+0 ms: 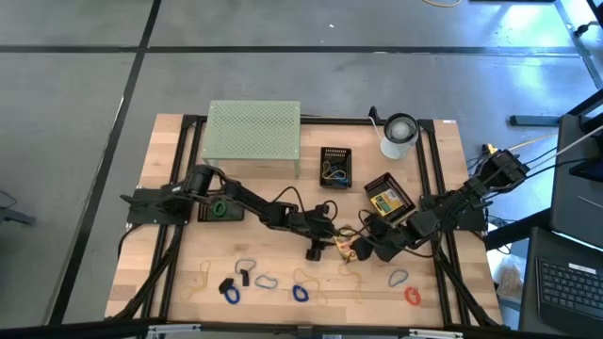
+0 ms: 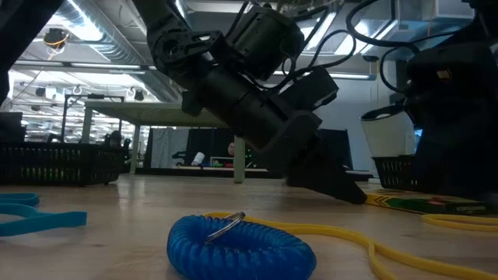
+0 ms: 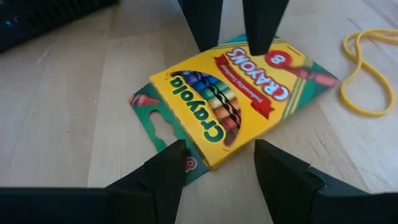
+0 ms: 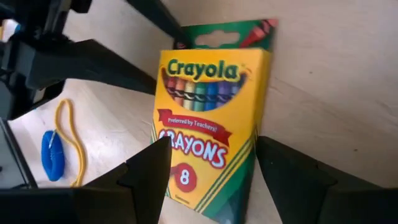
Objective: Pick & Place Office Desk Supplies
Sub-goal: Put the yellow crayon box into the right black bin
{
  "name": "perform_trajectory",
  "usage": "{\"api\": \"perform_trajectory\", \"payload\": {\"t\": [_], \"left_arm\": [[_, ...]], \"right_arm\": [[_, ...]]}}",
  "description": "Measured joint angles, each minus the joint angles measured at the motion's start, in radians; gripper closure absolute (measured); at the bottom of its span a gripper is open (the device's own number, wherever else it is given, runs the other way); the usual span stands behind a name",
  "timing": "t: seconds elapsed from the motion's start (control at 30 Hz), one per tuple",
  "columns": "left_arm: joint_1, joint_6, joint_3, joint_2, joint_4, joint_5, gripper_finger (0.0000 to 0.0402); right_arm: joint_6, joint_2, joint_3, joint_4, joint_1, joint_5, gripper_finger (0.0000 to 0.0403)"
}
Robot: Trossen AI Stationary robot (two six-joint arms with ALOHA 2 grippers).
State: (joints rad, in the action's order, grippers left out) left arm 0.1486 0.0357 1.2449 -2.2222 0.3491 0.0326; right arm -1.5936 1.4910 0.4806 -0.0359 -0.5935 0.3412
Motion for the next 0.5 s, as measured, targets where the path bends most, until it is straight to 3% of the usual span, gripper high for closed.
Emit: {"api": "perform_trajectory", "payload": {"t": [0.5], "left_arm": [[-0.015,-0.025,-0.002,-0.009,0.048,0.025,0.0217]], "right_arm": [[0.032,0.001,-0.002,-0.040,0.026,-0.028,0.0160]]}}
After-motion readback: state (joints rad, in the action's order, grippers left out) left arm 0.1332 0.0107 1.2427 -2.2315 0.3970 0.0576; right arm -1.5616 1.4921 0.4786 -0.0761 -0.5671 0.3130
